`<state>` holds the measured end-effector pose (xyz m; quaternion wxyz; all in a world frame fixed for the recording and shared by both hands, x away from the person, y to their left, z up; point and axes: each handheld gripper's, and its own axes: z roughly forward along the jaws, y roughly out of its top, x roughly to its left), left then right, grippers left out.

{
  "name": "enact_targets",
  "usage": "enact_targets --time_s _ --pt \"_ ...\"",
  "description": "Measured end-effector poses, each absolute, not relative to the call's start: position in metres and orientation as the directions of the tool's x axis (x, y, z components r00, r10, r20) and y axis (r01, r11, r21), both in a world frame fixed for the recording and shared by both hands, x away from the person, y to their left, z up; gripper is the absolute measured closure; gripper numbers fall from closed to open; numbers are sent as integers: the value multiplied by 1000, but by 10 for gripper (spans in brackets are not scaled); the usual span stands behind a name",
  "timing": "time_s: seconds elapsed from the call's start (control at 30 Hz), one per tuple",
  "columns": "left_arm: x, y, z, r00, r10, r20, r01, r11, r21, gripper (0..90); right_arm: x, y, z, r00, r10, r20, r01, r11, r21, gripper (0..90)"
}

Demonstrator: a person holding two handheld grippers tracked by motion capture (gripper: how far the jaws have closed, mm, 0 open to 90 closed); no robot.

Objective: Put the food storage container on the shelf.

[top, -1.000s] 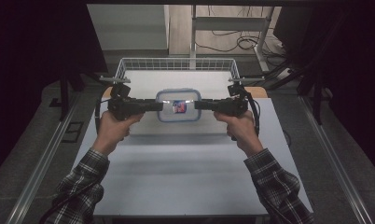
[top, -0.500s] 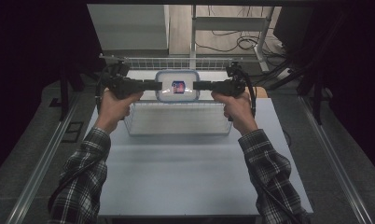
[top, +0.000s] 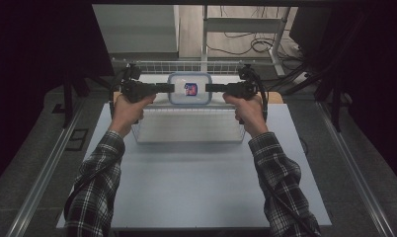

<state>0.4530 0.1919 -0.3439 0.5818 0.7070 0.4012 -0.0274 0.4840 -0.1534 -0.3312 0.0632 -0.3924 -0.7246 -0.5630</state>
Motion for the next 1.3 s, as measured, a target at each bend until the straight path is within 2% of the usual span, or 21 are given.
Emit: enact_targets --time_s 0.1,0.3,0.57,0.73,0.83,0.97,1.0,1.17,1.23,1.27,1.3 --pt "454 188 -343 675 551 -490 600 -24 800 538 485 -153 -331 -683 505 528 638 59 768 604" --pt "458 188 -346 661 552 -507 613 -8 790 517 485 -150 -331 -675 539 504 632 70 772 599" --pt "463 186 -342 630 605 -487 617 -8 787 476 486 -149 -332 -660 572 486 632 73 772 621" --pt "463 183 -334 598 684 -418 596 -31 802 470 486 -147 -329 -659 585 474 624 73 778 623" --pt "463 180 -332 574 722 -386 587 -34 809 493 486 -145 -326 -654 604 456 614 71 787 623" --pt "464 179 -332 580 715 -391 581 -27 813 557 485 -142 -324 -654 623 430 602 84 794 625" --pt "462 178 -331 576 731 -365 564 -33 825 583 485 -142 -324 -654 626 426 599 84 796 625" --pt "451 182 -327 605 710 -361 526 -15 850 585 481 -144 -323 -668 631 394 567 90 818 626" --pt "442 182 -325 628 698 -345 500 -22 866 641 477 -146 -322 -679 630 377 550 97 829 629" --pt "437 182 -324 638 694 -333 489 -31 872 641 475 -147 -322 -684 631 367 542 103 834 633" --pt "427 181 -325 654 692 -307 470 -52 881 694 471 -150 -322 -691 634 346 525 112 843 650"
